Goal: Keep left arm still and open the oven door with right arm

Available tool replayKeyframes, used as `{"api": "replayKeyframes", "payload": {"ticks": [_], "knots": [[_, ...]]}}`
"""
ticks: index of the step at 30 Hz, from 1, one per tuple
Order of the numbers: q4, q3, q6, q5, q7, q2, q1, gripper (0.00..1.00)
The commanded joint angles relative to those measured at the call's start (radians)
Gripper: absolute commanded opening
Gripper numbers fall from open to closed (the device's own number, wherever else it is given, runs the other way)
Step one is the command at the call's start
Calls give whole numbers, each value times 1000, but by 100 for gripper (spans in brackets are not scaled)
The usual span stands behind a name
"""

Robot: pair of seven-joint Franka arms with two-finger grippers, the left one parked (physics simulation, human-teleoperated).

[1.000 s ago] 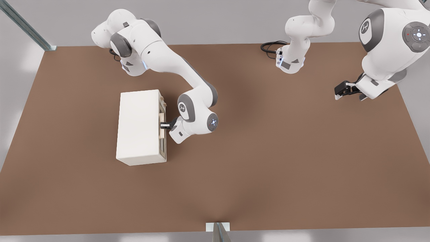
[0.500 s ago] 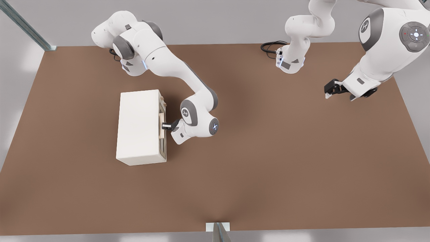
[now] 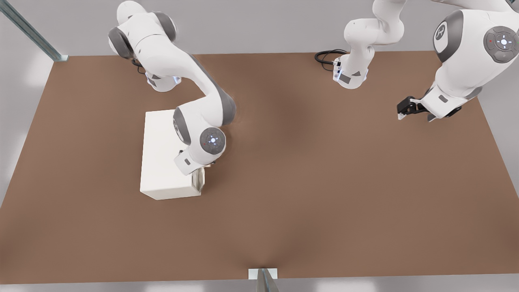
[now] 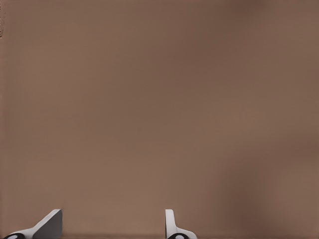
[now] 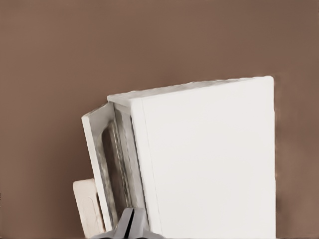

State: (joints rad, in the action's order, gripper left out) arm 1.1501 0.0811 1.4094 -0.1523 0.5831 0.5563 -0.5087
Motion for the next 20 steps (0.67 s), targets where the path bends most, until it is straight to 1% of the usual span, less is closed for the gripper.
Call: {"api": "replayKeyframes", "payload": {"ticks": [1, 2, 3, 4, 5, 6, 7, 8, 9, 20], "knots": [[88, 2, 79, 122, -563, -136, 137, 21], [102, 6, 76, 112, -578, -177, 203, 51], [102, 9, 68, 112, -580, -211, 228, 82], [149, 22, 30, 114, -608, -251, 242, 100], [206, 55, 42, 129, -693, -285, 242, 100], [171, 91, 39, 129, -809, -308, 242, 100], [142, 118, 34, 128, -818, -315, 243, 100], [141, 161, 34, 125, -838, -335, 245, 100], [138, 161, 34, 105, -839, -346, 245, 100], [143, 161, 57, 119, -841, -337, 246, 100]]}}
